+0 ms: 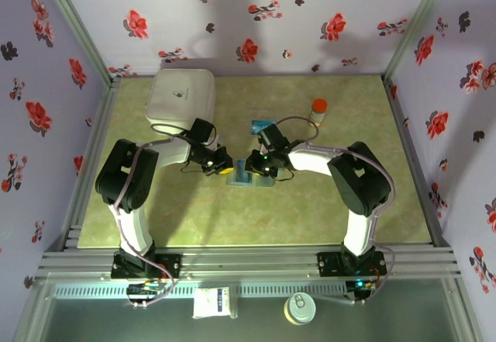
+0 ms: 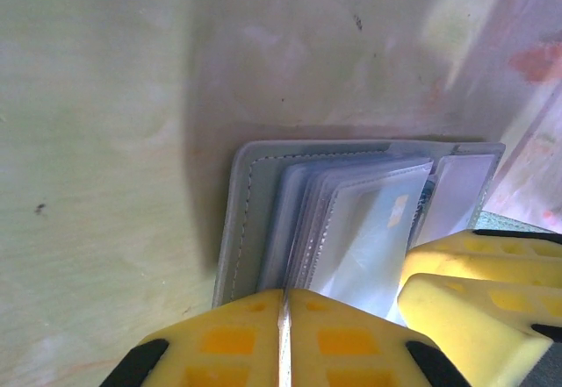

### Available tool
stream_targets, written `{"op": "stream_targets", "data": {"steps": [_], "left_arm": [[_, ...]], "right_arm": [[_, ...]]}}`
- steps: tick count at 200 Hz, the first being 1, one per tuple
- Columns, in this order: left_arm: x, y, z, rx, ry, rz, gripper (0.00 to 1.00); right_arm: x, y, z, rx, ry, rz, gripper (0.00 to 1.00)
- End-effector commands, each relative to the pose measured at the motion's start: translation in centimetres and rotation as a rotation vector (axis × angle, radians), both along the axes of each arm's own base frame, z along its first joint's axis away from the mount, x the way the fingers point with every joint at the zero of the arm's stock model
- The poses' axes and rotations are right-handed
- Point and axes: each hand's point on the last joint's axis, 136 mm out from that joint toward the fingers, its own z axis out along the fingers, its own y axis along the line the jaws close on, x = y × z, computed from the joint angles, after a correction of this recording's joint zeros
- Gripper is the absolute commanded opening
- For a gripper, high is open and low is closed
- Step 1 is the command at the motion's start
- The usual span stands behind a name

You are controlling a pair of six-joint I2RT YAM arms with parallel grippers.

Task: Take the credit cards out of the card holder

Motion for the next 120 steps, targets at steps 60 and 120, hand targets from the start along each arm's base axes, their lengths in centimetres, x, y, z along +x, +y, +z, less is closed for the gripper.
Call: {"op": "stream_targets", "data": {"steps": [60,120], "left_arm": [[0.5,0.3,2.3,0.017,-0.053,-0.009,0.1],[-0.1,-1.1,3.4,0.011,-0.063,-0.05,0.06]], "right_arm": [[0.1,-1.3,2.5,-0.018,-0.069,-0.015,0.27],[0.2,-2.0,2.1,0.061,-0.046,-0.043,0.27]]}}
